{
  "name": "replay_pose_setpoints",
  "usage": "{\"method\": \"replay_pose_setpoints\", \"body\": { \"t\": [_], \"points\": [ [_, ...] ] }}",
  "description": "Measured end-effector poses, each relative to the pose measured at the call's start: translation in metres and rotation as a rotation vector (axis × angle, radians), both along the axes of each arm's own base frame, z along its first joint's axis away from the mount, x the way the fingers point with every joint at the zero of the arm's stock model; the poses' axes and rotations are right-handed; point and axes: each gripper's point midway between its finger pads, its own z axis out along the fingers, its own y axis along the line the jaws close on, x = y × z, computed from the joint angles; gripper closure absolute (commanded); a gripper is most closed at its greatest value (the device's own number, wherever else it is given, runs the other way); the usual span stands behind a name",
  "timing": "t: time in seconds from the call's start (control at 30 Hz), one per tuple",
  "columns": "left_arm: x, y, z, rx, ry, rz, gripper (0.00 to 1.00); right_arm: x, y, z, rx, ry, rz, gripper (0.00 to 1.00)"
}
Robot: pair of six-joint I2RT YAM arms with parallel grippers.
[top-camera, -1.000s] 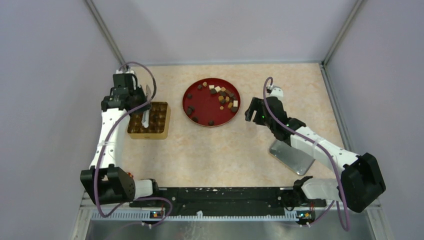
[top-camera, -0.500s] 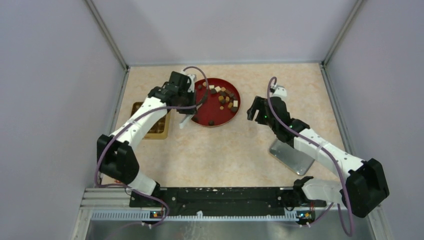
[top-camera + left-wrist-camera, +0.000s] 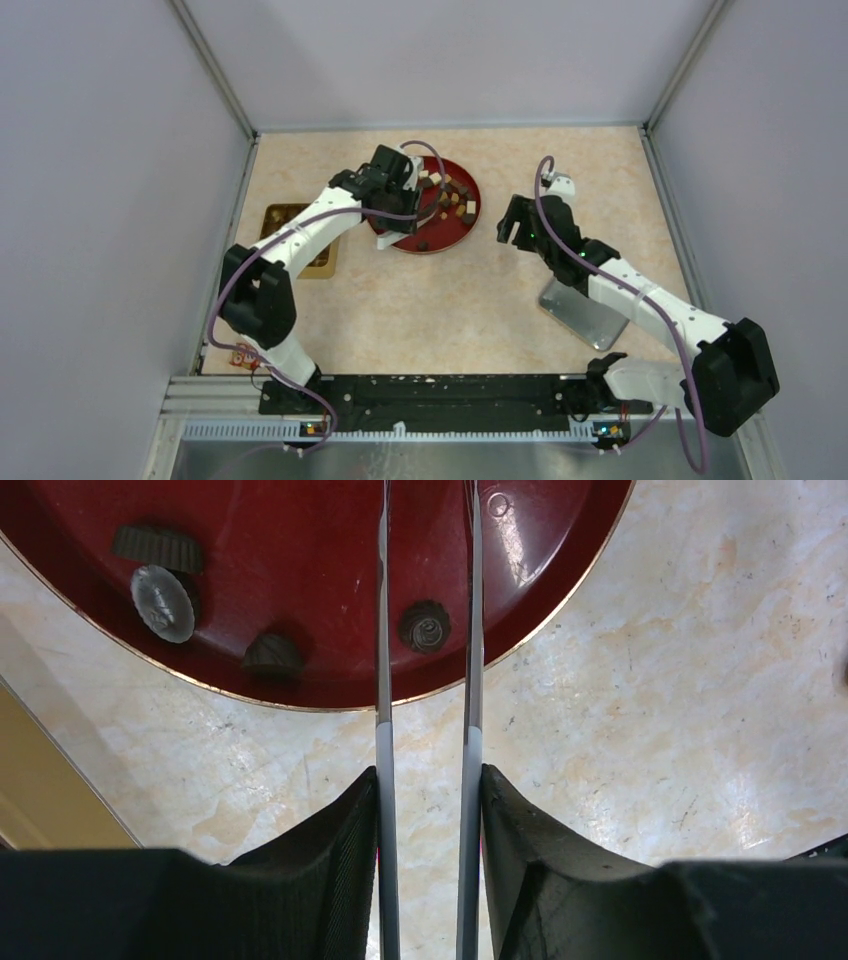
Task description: Pack the chocolate
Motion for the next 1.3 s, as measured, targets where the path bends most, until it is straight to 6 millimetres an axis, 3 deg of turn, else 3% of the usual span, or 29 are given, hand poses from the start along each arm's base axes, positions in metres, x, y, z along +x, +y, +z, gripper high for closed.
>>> {"method": "replay_pose_setpoints", "body": {
  "t": [0.37,0.63,1.07,1.3],
  "points": [
    [0.006,-0.014,-0.011,0.030,0.008,-0.026,0.55,0.000,-0.001,0.000,-0.002,0.000,-0.002,0.27],
    [0.009,-0.023,-0.015,0.042,0.006,-0.041,0.63,0.000,-0.001,0.000,-0.003,0.001,-0.002,0.27],
    [0.012,-0.022,-0.012,0.063,-0.014,-0.035,0.73,0.000,-0.001,0.000,-0.004,0.000,-0.004,0.27],
    [0.016,-0.010,-0.010,0.127,-0.034,0.005,0.76,0.000,-0.001,0.000,-0.004,0.000,-0.005,0.27]
  ]
}}
